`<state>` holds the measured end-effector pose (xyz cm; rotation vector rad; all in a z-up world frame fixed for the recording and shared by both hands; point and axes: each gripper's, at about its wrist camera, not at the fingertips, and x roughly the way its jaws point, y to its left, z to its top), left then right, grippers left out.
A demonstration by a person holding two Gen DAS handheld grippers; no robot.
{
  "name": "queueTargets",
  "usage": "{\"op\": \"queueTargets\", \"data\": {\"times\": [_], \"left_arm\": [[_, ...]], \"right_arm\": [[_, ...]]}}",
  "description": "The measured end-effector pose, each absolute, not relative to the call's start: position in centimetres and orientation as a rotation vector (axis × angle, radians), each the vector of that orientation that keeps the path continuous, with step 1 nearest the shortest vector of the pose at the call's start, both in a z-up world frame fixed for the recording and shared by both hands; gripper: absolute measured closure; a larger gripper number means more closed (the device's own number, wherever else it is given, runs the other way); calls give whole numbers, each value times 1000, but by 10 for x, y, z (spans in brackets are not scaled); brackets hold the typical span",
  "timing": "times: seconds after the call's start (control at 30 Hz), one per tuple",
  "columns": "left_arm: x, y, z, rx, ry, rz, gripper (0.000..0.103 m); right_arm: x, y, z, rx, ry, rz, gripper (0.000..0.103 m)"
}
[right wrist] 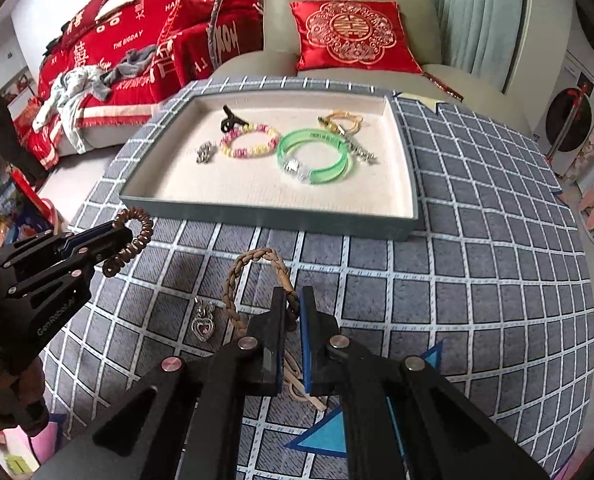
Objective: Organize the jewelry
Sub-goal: 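Grasp the braided cord bracelet with the right tool while the left tool grasps the brown coil bracelet, then carry the braided bracelet into the tray with the right tool while the left tool carries the coil bracelet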
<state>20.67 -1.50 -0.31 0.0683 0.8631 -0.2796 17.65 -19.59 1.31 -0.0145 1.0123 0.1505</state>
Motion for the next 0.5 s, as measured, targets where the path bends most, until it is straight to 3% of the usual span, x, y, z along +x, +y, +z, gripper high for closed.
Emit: {"op": "queueTargets", "data": {"times": [0.5], "left_arm": [[264, -17, 18, 75, 832, -282, 78]], "right_arm": [[238, -197, 36, 61, 962, 155, 96]]}}
